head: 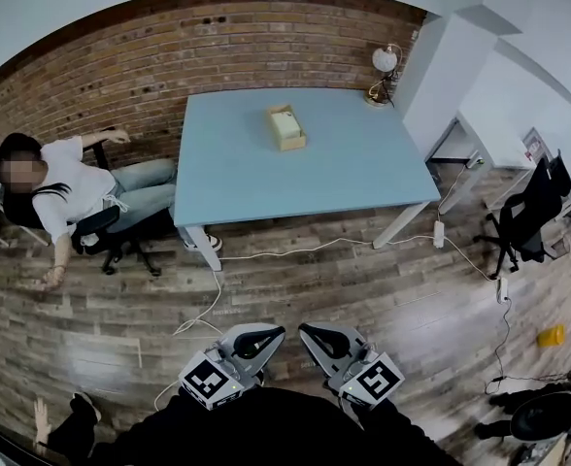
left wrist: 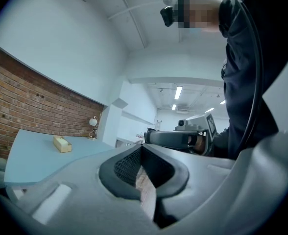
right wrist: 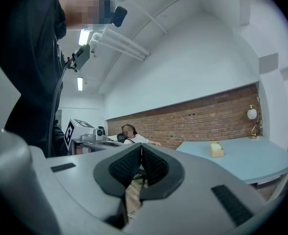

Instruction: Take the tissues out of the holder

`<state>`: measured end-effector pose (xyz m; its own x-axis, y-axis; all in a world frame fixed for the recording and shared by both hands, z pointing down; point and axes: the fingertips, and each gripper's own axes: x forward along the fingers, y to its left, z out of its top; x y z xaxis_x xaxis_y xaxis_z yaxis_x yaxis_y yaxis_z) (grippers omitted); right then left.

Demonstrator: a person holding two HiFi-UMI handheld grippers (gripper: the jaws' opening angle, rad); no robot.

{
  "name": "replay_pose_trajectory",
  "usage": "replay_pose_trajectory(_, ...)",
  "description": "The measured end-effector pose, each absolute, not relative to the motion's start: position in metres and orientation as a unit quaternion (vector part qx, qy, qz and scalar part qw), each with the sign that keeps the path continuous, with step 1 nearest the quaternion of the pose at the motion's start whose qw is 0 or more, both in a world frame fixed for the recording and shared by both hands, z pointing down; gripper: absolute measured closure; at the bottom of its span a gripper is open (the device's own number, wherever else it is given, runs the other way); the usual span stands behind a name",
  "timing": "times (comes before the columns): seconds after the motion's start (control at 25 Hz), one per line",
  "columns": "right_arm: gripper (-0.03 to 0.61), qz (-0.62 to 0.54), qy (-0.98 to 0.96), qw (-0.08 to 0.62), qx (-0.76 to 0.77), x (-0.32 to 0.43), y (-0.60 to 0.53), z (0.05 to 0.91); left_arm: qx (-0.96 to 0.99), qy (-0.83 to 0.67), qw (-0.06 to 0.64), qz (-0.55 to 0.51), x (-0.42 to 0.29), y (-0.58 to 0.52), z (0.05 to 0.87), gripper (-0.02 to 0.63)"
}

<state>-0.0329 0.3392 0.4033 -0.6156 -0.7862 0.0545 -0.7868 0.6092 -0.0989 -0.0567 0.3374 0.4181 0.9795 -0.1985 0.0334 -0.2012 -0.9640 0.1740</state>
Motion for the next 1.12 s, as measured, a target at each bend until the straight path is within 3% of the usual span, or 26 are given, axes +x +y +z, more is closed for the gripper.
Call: replay_pose_trajectory(1.12, 0.574, 0.058, -0.890, 0.002, 0.453, -0.061, 0.194, 0.409, 0.990, -0.099, 0.099, 0.005, -0.094, 0.190, 0.422, 0.620)
